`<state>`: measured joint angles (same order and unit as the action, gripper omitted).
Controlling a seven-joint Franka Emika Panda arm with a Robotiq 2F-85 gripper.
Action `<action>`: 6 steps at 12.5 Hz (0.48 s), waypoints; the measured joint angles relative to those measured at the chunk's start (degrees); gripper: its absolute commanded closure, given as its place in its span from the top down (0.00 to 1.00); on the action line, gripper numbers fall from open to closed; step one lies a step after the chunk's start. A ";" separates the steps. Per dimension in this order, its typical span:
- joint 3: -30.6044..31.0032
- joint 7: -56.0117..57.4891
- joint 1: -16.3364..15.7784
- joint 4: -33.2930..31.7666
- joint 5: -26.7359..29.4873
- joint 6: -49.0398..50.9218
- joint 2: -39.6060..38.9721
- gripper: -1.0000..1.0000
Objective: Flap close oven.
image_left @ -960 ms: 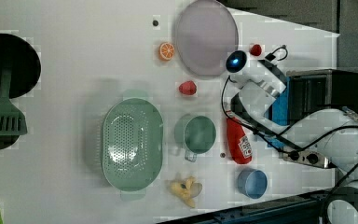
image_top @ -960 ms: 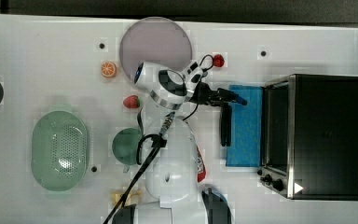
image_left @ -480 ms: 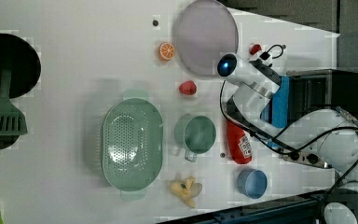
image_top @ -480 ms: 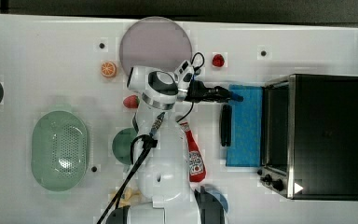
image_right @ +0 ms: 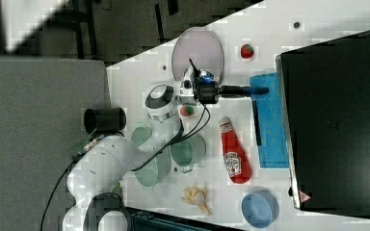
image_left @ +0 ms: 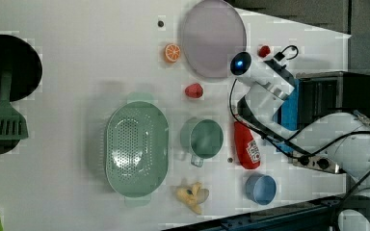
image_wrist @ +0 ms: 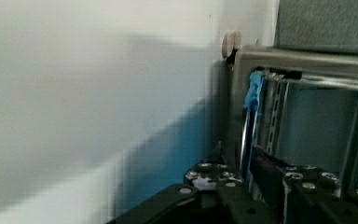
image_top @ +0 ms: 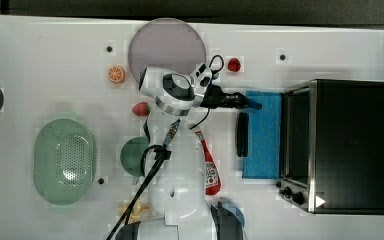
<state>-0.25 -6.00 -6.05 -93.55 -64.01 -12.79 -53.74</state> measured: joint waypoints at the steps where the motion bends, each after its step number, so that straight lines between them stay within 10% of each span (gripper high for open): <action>1: -0.25 0.73 0.30 -0.50 1.57 -1.23 0.95 0.18; 6: -0.30 12.37 7.07 -2.91 15.97 -8.88 11.27 0.18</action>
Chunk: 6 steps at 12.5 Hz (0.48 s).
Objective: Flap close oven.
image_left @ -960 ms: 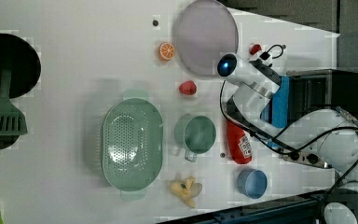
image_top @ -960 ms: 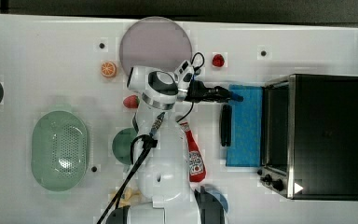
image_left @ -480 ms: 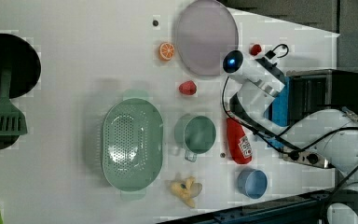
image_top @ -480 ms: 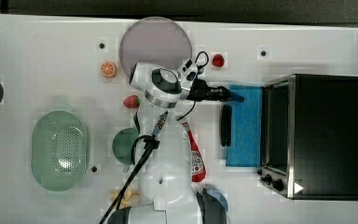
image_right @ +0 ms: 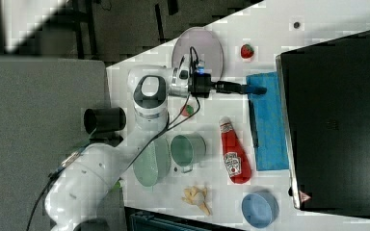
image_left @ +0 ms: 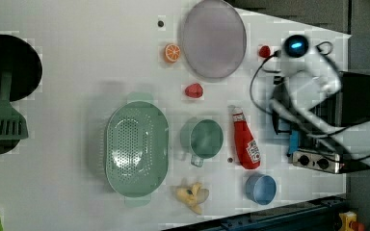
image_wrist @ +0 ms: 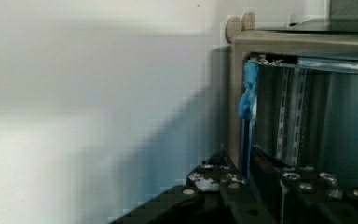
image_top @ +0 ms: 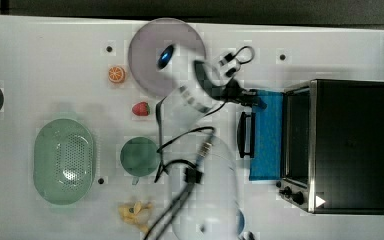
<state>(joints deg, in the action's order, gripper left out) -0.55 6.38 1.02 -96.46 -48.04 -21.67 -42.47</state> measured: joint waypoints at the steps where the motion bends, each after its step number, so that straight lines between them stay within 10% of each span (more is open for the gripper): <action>1: 0.09 3.48 2.15 -0.28 3.25 -1.52 2.18 0.18; 6: -0.37 23.36 13.06 -0.73 19.08 -9.25 10.18 0.18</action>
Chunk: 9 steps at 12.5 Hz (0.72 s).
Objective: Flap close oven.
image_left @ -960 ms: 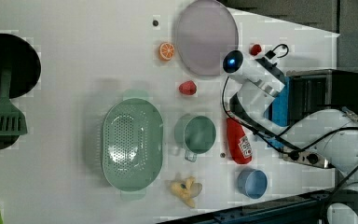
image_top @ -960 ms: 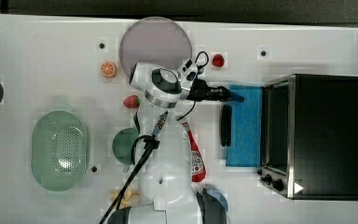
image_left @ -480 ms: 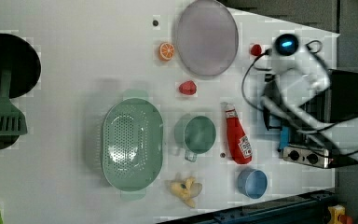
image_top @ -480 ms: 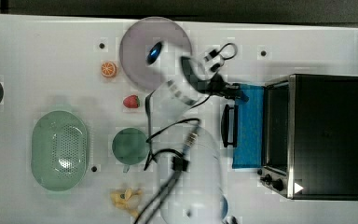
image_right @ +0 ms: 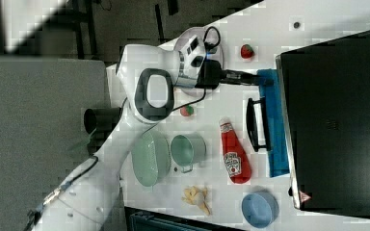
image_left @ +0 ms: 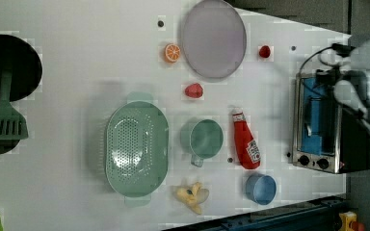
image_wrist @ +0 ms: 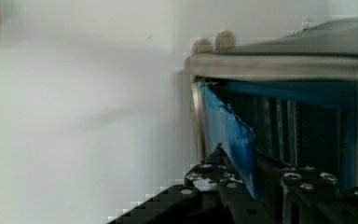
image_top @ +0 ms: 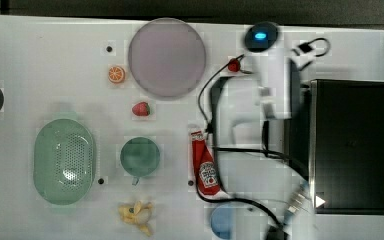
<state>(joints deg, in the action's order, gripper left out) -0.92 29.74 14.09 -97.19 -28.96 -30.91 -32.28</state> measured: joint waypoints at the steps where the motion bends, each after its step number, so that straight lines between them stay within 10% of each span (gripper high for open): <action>1: 0.24 3.39 2.14 0.45 2.20 -0.48 0.36 0.18; 9: 0.90 17.88 7.27 0.56 12.03 -3.92 0.95 0.18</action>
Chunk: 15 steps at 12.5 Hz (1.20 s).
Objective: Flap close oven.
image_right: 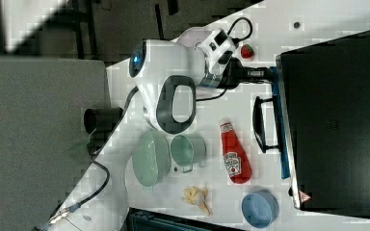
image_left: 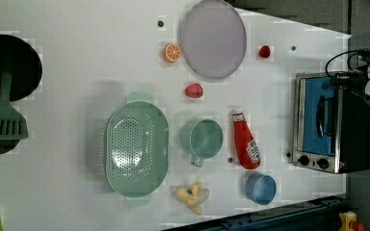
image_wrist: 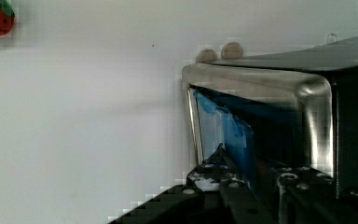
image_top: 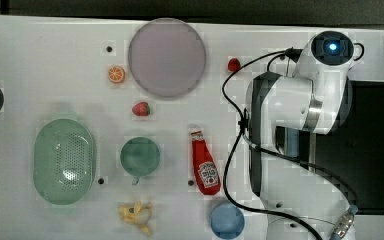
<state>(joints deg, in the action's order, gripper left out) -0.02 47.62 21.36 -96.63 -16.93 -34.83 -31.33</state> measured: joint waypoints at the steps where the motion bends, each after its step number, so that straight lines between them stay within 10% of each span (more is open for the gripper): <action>1: 0.53 1.06 0.42 0.06 -0.14 0.00 -0.08 0.18; 4: 0.85 1.57 0.92 0.17 0.15 -0.17 -0.20 0.23; 11: 2.51 1.87 0.76 -0.56 1.59 1.12 -0.06 1.00; 15: 2.72 2.04 -0.38 -0.56 1.58 8.48 2.73 1.00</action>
<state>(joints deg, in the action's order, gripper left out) 2.70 49.66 20.98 -97.19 -15.35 -26.35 -28.61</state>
